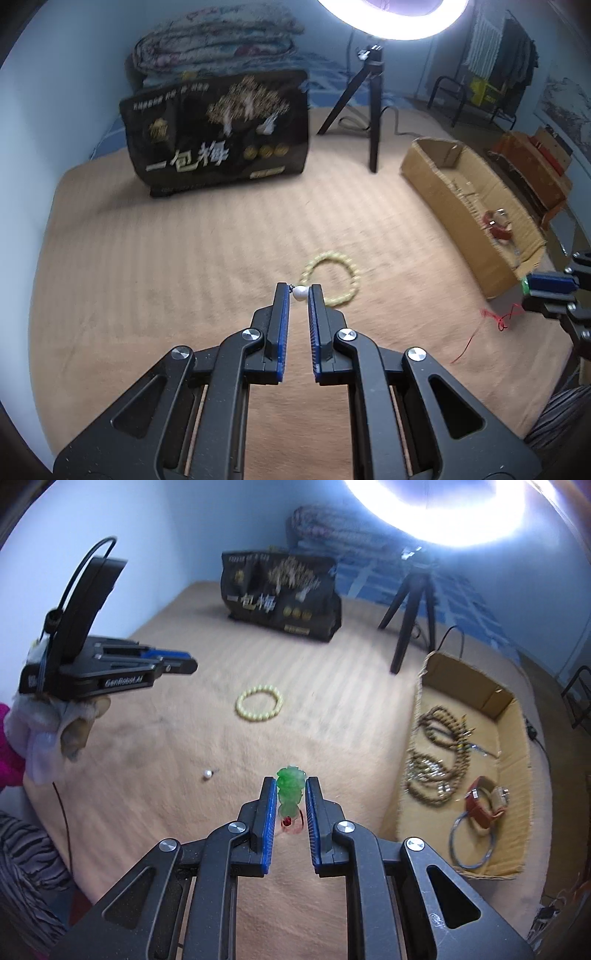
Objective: Organize jewelry
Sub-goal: 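Carry pearl earring and jade pendant into the cardboard box and release both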
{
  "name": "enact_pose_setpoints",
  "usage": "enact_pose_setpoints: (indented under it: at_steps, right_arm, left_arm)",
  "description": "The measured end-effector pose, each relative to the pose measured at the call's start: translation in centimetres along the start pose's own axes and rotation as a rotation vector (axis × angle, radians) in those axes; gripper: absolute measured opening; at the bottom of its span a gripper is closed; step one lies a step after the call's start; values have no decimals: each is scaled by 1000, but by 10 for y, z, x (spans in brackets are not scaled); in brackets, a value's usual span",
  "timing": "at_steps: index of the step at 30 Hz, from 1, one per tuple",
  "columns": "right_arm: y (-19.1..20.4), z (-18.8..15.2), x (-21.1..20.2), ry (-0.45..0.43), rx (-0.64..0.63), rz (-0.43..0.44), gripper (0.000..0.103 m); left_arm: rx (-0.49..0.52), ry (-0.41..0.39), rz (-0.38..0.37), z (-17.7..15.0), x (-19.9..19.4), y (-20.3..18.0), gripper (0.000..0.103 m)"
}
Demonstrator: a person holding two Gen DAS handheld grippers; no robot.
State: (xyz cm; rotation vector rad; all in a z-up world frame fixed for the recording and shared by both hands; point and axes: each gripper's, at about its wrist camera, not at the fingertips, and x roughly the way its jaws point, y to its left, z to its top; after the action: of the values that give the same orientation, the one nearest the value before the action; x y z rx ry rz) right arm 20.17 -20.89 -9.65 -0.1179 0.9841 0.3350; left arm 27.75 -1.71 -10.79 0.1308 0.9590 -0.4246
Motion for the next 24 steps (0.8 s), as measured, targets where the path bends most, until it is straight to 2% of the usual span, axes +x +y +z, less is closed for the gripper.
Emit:
enact_pose_setpoints:
  at_steps: [13, 20, 24]
  right_arm:
    - [-53, 9, -44, -122, 144, -28, 14]
    - [-91, 18, -71, -187, 196, -88, 14]
    - [-112, 24, -82, -212, 221, -121, 14]
  left_arm:
    - [67, -63, -96, 21, -33, -61, 9]
    - [102, -87, -168, 35, -37, -100, 9]
    - [145, -92, -177, 40, -32, -125, 9]
